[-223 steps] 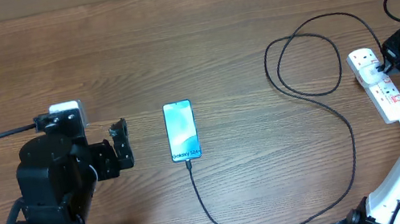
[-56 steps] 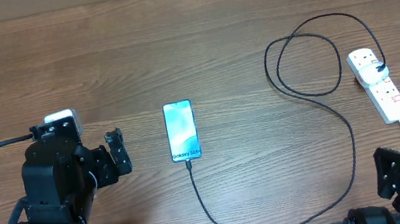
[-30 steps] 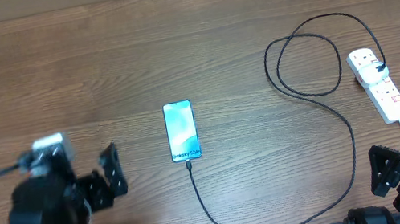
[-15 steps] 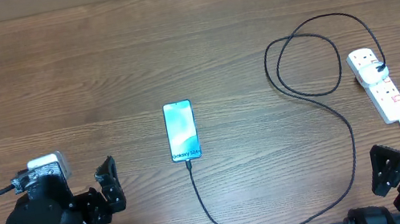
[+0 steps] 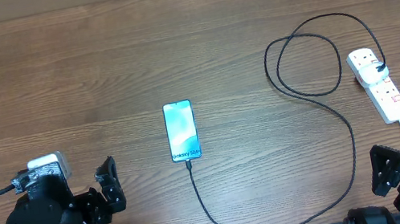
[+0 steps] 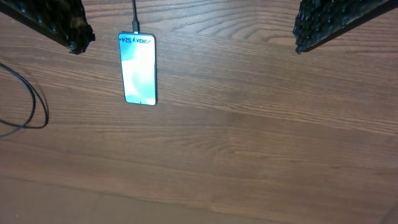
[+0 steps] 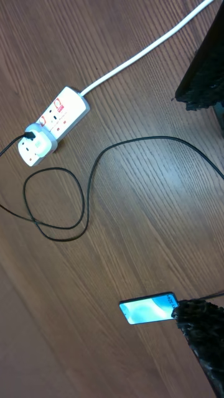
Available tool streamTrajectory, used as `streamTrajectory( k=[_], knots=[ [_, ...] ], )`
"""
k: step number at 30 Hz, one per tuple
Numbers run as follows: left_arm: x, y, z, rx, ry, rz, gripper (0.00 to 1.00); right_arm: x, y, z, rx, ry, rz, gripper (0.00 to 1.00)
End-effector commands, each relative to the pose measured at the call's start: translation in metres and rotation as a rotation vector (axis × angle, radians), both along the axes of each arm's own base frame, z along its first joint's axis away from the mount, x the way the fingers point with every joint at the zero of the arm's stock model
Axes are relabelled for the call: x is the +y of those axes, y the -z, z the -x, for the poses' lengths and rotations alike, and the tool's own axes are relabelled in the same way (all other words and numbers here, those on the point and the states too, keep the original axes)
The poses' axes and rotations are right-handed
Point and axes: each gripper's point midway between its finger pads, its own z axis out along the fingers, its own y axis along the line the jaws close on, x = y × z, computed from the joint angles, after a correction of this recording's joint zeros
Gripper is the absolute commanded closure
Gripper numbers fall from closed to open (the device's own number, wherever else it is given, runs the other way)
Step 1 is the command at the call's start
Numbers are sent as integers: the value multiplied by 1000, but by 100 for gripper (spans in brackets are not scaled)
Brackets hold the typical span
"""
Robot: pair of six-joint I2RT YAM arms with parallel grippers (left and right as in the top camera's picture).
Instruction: Plug charger to phone and switch on socket
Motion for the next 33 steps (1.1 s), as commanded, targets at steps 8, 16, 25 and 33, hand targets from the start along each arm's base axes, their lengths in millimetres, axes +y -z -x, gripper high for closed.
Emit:
streamTrajectory(
  k=[8, 16, 25, 33],
  knots=[
    [0, -3, 0, -10, -11, 11, 0, -1, 0, 0, -5, -3, 9, 0],
    [0, -3, 0, -10, -11, 11, 0, -1, -1, 3, -18, -1, 13, 0],
    [0, -3, 0, -10, -11, 11, 0, 4, -23, 15, -205, -19, 9, 0],
    [0, -3, 0, -10, -11, 11, 0, 11, -42, -1, -476, -66, 13, 0]
  ],
)
